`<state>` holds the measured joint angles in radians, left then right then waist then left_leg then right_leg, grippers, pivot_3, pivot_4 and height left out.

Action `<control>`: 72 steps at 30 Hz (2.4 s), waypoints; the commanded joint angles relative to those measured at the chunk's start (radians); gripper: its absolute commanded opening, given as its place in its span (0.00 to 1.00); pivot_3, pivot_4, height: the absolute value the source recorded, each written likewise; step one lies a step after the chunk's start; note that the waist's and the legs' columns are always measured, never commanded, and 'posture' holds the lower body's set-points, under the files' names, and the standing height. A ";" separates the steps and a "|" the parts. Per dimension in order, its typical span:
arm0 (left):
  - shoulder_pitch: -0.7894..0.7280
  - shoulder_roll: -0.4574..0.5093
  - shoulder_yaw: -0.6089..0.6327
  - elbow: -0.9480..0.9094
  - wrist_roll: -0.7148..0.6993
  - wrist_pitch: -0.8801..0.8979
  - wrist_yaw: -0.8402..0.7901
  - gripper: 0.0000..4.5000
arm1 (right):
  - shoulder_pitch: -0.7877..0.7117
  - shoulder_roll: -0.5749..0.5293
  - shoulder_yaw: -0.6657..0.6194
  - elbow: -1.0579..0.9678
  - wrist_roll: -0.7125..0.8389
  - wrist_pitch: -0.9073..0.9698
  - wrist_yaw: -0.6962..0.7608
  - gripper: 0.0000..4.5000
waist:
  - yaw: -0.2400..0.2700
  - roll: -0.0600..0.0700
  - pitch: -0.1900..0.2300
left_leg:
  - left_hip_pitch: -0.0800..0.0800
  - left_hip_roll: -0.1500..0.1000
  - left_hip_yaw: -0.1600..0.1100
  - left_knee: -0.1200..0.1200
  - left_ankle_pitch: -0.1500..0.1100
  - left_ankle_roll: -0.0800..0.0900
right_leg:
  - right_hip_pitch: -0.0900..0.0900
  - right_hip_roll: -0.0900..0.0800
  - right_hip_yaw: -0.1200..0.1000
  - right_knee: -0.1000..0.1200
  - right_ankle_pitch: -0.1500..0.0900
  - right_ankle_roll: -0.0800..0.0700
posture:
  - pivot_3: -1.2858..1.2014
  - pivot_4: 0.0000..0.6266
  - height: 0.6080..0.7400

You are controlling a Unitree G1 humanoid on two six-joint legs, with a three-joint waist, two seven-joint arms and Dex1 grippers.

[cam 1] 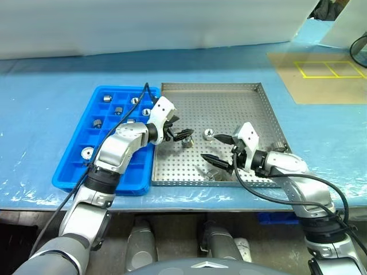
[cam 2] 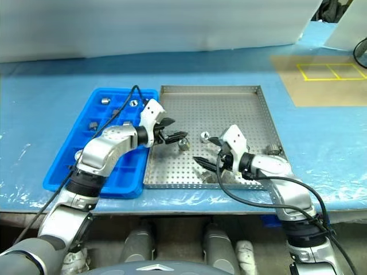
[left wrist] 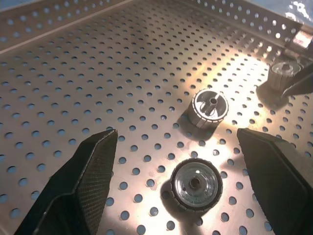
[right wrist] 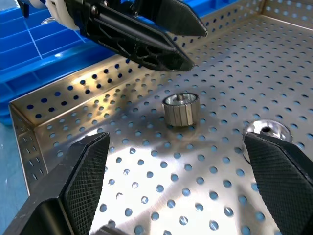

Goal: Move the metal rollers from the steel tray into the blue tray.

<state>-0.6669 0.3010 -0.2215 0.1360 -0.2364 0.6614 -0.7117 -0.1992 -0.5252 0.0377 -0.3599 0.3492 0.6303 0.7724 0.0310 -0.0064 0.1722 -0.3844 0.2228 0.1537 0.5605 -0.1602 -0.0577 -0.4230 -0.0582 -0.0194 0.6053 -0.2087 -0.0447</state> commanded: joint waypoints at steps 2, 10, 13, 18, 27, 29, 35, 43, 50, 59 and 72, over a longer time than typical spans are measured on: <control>-0.041 -0.006 -0.047 0.059 0.037 -0.046 -0.048 0.91 | 0.026 -0.015 -0.042 -0.086 0.032 0.021 -0.035 1.00 | -0.013 0.000 0.000 | 0.000 0.000 0.000 0.000 0.000 0.000 | 0.000 0.000 0.000 0.000 0.000 0.000 | 0.39 0.24 1.00; -0.071 -0.010 -0.114 0.157 0.125 -0.070 -0.071 0.91 | 0.070 -0.027 -0.065 -0.134 0.045 0.037 -0.074 1.00 | -0.020 0.000 0.000 | 0.001 0.000 0.000 0.000 0.000 0.000 | 0.001 0.000 0.000 0.000 0.000 0.000 | 0.37 0.24 1.00; -0.065 -0.005 -0.133 0.175 0.150 -0.079 -0.085 0.78 | 0.076 -0.027 -0.068 -0.143 0.049 0.038 -0.086 1.00 | -0.020 0.000 0.000 | 0.001 0.000 0.000 0.000 0.000 0.000 | 0.001 0.000 0.000 0.000 0.000 0.000 | 0.37 0.24 1.00; -0.062 -0.023 -0.091 0.164 0.131 -0.057 -0.073 0.43 | 0.074 -0.030 -0.060 -0.136 0.047 0.029 -0.095 1.00 | -0.020 0.001 0.000 | 0.001 0.000 0.000 0.001 0.000 0.001 | 0.002 0.000 0.001 0.000 0.000 0.000 | 0.37 0.24 1.00; -0.009 -0.104 0.158 -0.081 0.036 0.064 0.163 0.40 | 0.003 -0.024 -0.008 -0.056 0.036 -0.007 -0.058 1.00 | -0.020 0.000 0.000 | 0.001 0.000 0.000 0.001 0.000 0.001 | 0.002 0.000 0.000 0.000 0.000 0.000 | 0.42 0.24 1.00; 0.056 -0.130 0.222 -0.196 0.047 0.059 0.271 0.40 | -0.037 -0.015 0.020 -0.013 0.030 -0.026 -0.035 1.00 | -0.023 0.001 0.000 | 0.001 0.000 0.000 0.001 -0.001 0.001 | 0.002 0.000 0.000 0.000 0.000 0.000 | 0.43 0.24 1.00; 0.242 -0.176 0.353 -0.425 0.083 0.051 0.504 0.40 | -0.127 0.001 0.083 0.104 0.013 -0.084 0.035 1.00 | -0.011 0.001 0.000 | 0.000 0.001 0.000 0.000 -0.003 0.004 | 0.002 0.000 -0.002 -0.001 0.000 0.000 | 0.49 0.24 1.00; 0.436 -0.214 0.423 -0.572 0.120 0.035 0.678 0.40 | -0.249 0.038 0.158 0.263 -0.012 -0.157 0.139 1.00 | 0.027 0.000 0.000 | -0.002 0.001 -0.002 0.001 -0.003 0.005 | 0.001 0.000 -0.004 -0.002 0.000 0.000 | 0.55 0.24 1.00; 0.485 -0.200 0.476 -0.548 0.111 0.012 0.719 0.40 | -0.289 0.058 0.177 0.326 -0.030 -0.191 0.184 1.00 | 0.066 0.000 0.000 | -0.003 0.001 -0.002 0.000 -0.003 0.005 | 0.001 -0.001 -0.004 -0.003 0.000 0.000 | 0.57 0.24 1.00; 0.424 -0.161 0.475 -0.390 0.086 -0.030 0.680 0.40 | -0.278 0.059 0.163 0.309 -0.036 -0.186 0.182 1.00 | 0.071 0.000 0.000 | -0.002 0.001 -0.002 0.001 -0.003 0.005 | 0.001 -0.001 -0.004 -0.001 0.000 0.000 | 0.55 0.24 1.00; 0.345 -0.150 0.373 -0.356 0.049 -0.037 0.582 0.99 | -0.216 0.040 0.123 0.226 -0.015 -0.146 0.131 1.00 | 0.064 0.000 0.000 | -0.002 0.001 -0.002 0.001 -0.003 0.004 | 0.001 -0.001 -0.003 -0.001 0.000 0.000 | 0.52 0.24 1.00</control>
<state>-0.2882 0.1530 0.1731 -0.1870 -0.1635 0.6390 -0.1041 -0.4168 -0.4775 0.1970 -0.0790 0.3140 0.4819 0.9104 0.0955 -0.0064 0.1724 -0.3858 0.2236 0.1519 0.5614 -0.1629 -0.0532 -0.4224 -0.0589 -0.0225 0.6046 -0.2089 -0.0447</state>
